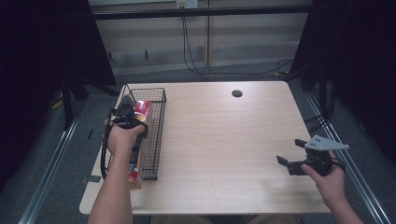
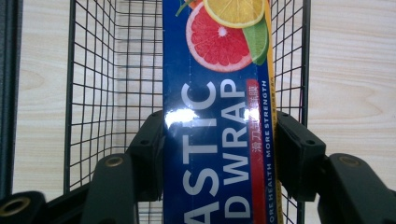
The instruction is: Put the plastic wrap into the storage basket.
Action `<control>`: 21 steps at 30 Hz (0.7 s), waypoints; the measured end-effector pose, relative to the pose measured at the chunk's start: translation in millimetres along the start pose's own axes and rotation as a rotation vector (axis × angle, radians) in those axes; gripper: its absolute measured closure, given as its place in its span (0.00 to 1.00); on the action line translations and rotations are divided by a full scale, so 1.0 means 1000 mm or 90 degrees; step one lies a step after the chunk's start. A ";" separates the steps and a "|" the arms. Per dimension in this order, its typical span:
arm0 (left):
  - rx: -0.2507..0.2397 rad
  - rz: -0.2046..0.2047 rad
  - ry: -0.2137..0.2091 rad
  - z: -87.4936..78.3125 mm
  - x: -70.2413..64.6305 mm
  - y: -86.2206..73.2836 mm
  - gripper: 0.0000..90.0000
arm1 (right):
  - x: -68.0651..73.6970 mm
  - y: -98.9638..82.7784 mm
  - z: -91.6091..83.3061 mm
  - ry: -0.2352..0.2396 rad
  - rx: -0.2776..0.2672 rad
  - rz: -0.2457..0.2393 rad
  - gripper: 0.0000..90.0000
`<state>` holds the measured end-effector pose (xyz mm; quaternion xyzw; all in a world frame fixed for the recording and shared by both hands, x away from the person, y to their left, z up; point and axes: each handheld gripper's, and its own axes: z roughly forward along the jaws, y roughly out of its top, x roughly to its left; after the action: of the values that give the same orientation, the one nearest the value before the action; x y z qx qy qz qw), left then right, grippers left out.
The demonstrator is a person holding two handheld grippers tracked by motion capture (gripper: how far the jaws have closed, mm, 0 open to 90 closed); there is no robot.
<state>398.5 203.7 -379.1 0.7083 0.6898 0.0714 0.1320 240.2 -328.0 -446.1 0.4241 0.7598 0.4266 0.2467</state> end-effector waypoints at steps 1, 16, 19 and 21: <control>0.002 -0.001 -0.001 0.001 0.000 0.000 0.48 | 0.000 0.000 0.000 0.000 0.000 0.000 0.05; 0.011 -0.022 0.000 0.010 0.002 0.001 0.48 | -0.001 -0.001 0.001 0.004 0.002 0.000 0.05; 0.013 -0.019 0.002 0.011 0.001 0.001 0.48 | -0.001 -0.001 0.000 0.002 0.003 0.001 0.05; 0.014 -0.023 0.002 0.012 0.001 0.000 0.48 | -0.001 -0.001 0.000 0.004 0.002 0.001 0.05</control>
<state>402.3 203.6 -390.7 0.6972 0.7033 0.0624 0.1245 240.7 -329.0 -446.7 0.4239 0.7607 0.4270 0.2434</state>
